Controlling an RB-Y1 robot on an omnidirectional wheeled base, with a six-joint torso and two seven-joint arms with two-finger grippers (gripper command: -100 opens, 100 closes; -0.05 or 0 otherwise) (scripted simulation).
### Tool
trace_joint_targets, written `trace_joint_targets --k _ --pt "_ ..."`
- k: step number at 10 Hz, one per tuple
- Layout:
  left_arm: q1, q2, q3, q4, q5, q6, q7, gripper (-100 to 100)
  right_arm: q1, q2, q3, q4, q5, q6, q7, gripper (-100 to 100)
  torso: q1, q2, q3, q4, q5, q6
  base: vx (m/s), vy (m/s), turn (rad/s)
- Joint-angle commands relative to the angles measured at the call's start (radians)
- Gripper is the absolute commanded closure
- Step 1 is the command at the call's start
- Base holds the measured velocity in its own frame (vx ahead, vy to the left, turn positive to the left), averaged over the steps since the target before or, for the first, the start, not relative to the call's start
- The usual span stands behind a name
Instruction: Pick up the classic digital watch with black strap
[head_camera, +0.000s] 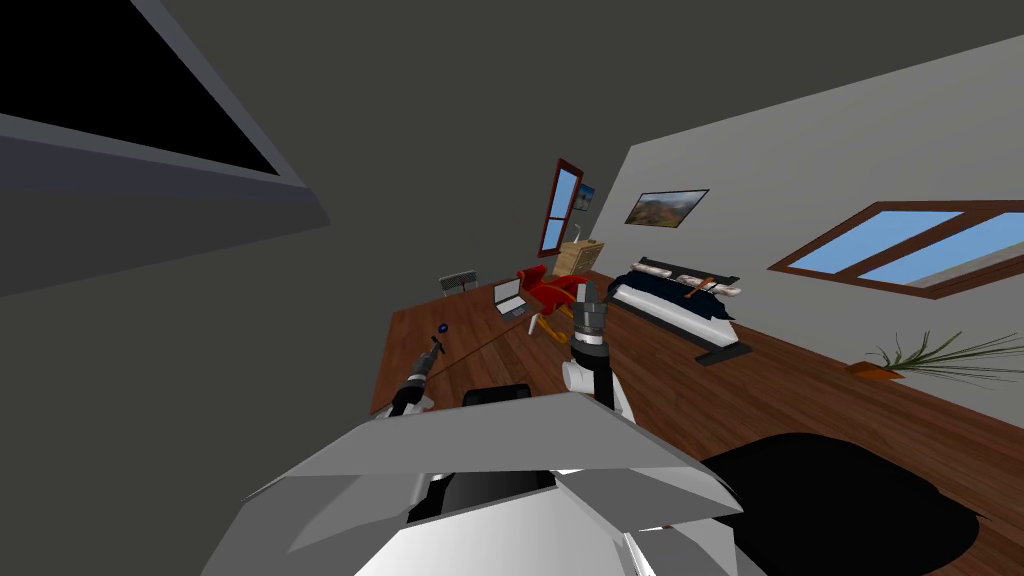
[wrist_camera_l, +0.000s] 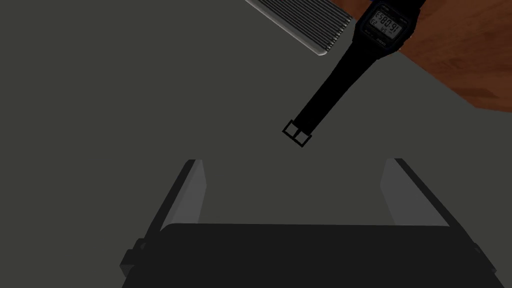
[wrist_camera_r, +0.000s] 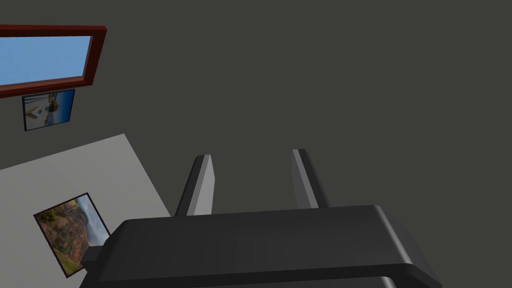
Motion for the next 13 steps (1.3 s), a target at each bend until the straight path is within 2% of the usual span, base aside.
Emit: trace_joint_targets --k 1,2,3,5,6,8,9,12,13 --pt "-0.022 0.001 0.005 0.050 -0.007 -0.004 -0.031 -100 0.000 0.000 0.000 0.000 0.000 0.000 0.000 0 0.000 0.000 0.000 0.000 0.000 0.000 0.021 0.015 -0.007" --pt "-0.044 0.000 0.010 0.086 -0.013 -0.012 -0.058 -100 0.000 0.000 0.000 0.000 0.000 0.000 0.000 0 0.000 0.000 0.000 0.000 0.000 0.000 0.027 0.023 -0.007" --pt "-0.044 0.000 0.010 0.117 -0.013 -0.012 -0.058 -100 0.000 0.000 0.000 0.000 0.000 0.000 0.000 0 0.000 -0.001 0.000 0.000 0.000 0.000 0.028 0.024 -0.005" --pt "-0.085 -0.003 0.018 0.204 -0.023 -0.025 -0.107 -100 0.000 0.000 0.000 0.000 0.000 0.000 0.000 0 0.001 -0.001 -0.001 0.000 0.000 0.000 0.036 0.028 -0.001" --pt "-0.085 -0.003 0.018 0.216 -0.023 -0.025 -0.107 -100 0.000 0.000 0.000 0.000 0.000 0.000 0.000 0 0.001 -0.002 -0.001 0.000 0.000 0.000 0.034 0.027 -0.003" --pt "-0.122 -0.006 0.024 0.287 -0.033 -0.037 -0.149 -100 0.000 0.000 0.000 0.000 0.000 0.000 0.000 0 0.001 -0.001 -0.001 0.000 0.000 0.000 0.035 0.038 0.002" --pt "-0.122 -0.006 0.024 0.302 -0.033 -0.037 -0.149 -100 0.000 0.000 0.000 0.000 0.000 0.000 0.000 0 0.002 -0.002 -0.001 0.000 0.000 0.000 0.031 0.024 -0.003" --pt "-0.168 -0.009 0.030 0.400 -0.044 -0.051 -0.196 -100 0.000 0.000 0.000 0.000 0.000 0.000 0.000 0 0.001 -0.001 -0.001 0.000 0.000 0.000 0.042 0.032 0.005" --pt "-0.168 -0.009 0.030 0.400 -0.044 -0.051 -0.196 -100 0.000 0.000 0.000 0.000 0.000 0.000 0.000 0 0.001 -0.002 -0.001 0.000 0.000 0.000 0.045 0.028 0.001"
